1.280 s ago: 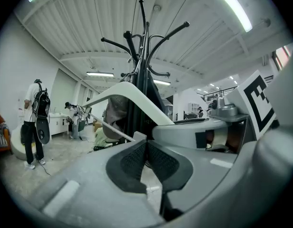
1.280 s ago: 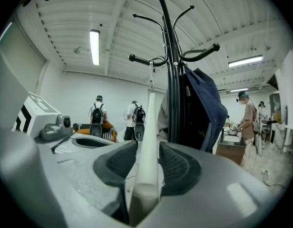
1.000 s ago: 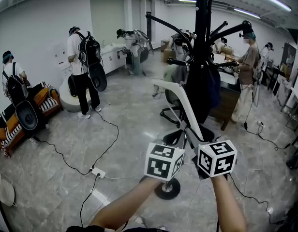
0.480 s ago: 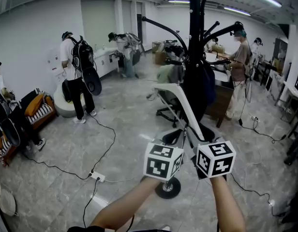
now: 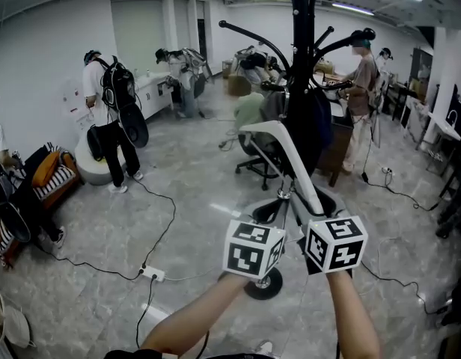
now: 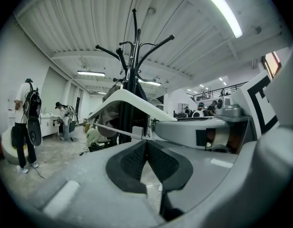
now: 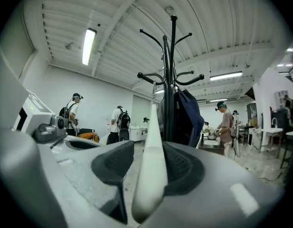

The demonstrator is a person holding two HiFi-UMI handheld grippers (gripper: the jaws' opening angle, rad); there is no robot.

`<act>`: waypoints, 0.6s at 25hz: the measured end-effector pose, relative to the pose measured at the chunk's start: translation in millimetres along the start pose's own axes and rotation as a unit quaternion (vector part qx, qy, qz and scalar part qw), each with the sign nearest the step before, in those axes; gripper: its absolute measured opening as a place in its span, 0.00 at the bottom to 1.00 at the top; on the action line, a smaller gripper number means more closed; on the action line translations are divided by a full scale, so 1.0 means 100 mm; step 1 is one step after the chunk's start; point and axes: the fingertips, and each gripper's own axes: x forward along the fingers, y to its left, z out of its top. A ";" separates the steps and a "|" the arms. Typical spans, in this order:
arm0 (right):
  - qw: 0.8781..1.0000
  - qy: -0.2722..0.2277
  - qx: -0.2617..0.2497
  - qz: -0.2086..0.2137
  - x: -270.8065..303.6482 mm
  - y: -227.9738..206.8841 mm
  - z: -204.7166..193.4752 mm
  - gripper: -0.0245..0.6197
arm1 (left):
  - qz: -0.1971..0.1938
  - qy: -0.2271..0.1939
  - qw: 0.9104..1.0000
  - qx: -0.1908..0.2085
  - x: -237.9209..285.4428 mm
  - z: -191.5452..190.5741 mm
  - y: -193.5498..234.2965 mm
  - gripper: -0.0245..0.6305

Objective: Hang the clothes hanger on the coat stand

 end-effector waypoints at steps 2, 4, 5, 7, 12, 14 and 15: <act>1.000 0.000 0.000 -0.007 -0.05 0.03 0.01 0.31 | -0.007 -0.001 1.000 0.000 -0.05 0.01 -0.03 0.04; 1.000 0.000 -0.001 -0.014 -0.10 0.04 0.02 0.31 | -0.015 -0.003 1.000 0.001 -0.08 0.03 -0.07 0.04; 1.000 0.000 0.000 -0.019 -0.13 0.04 0.02 0.31 | -0.019 -0.004 1.000 0.001 -0.09 0.03 -0.10 0.04; 1.000 -0.001 0.001 -0.027 -0.19 0.05 0.00 0.31 | -0.026 -0.004 1.000 0.002 -0.12 0.01 -0.15 0.04; 0.999 0.001 0.002 -0.044 -0.34 0.12 -0.04 0.32 | -0.043 -0.002 0.999 0.002 -0.23 -0.06 -0.25 0.04; 0.999 0.002 0.003 -0.050 -0.40 0.14 -0.04 0.32 | -0.048 -0.002 0.999 0.003 -0.27 -0.07 -0.29 0.04; 0.999 0.003 0.003 -0.053 -0.43 0.14 -0.05 0.32 | -0.051 -0.002 0.999 0.004 -0.29 -0.07 -0.31 0.04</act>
